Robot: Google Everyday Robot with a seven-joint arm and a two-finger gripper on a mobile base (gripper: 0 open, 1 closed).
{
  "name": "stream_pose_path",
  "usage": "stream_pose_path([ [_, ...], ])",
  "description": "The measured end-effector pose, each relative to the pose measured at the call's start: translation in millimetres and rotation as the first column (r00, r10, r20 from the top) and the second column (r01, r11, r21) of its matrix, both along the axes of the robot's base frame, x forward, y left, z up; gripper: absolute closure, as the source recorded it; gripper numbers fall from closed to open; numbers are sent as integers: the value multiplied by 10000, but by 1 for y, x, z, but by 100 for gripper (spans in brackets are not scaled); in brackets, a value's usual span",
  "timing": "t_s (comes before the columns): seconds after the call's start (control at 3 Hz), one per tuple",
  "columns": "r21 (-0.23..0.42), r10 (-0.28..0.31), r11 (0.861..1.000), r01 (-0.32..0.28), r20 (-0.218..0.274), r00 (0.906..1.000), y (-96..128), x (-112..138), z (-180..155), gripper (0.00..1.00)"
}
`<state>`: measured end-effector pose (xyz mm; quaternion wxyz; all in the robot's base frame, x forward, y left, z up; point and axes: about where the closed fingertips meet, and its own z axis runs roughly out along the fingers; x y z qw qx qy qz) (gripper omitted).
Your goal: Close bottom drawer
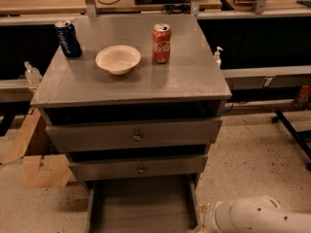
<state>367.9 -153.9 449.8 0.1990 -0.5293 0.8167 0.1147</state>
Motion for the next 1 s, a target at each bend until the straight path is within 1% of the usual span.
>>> stream_pose_path([
  [0.33,516,-91,9986,110,-374,9993,17,-19,-69,71],
  [0.67,874,-154,9959,227,-824,9965,32,-29,-109,94],
  [1.0,942,-147,9953,237,-952,9953,35,-34,-114,100],
])
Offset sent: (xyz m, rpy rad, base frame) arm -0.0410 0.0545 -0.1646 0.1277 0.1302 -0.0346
